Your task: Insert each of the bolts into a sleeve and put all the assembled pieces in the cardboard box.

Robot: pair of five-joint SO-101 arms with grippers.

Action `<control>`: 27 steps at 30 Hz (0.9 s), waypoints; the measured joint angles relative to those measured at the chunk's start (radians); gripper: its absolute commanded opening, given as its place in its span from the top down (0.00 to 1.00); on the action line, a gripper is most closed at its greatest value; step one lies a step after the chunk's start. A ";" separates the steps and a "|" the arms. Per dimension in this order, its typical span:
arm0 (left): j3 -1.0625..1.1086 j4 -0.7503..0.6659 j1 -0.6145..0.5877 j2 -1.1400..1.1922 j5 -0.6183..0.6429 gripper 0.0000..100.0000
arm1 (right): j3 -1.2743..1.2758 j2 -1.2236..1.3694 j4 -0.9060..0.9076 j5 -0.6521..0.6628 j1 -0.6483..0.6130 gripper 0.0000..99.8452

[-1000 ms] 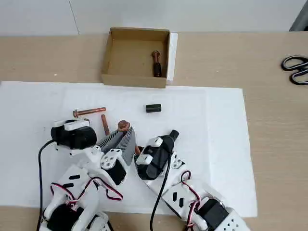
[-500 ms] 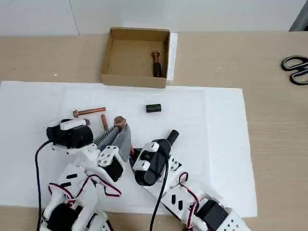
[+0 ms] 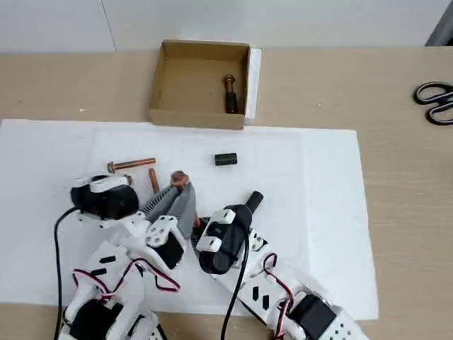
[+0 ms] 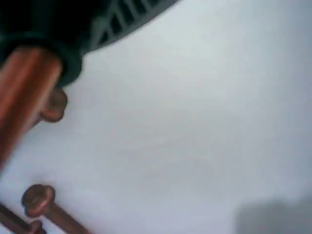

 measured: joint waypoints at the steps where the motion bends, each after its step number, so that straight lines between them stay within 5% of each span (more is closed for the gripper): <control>1: 0.000 0.006 0.006 0.000 0.000 0.99 | 0.000 0.000 0.000 0.000 0.000 1.00; 27: 0.028 0.192 0.095 -0.002 -0.074 0.99 | 0.000 0.002 -0.028 0.003 0.041 1.00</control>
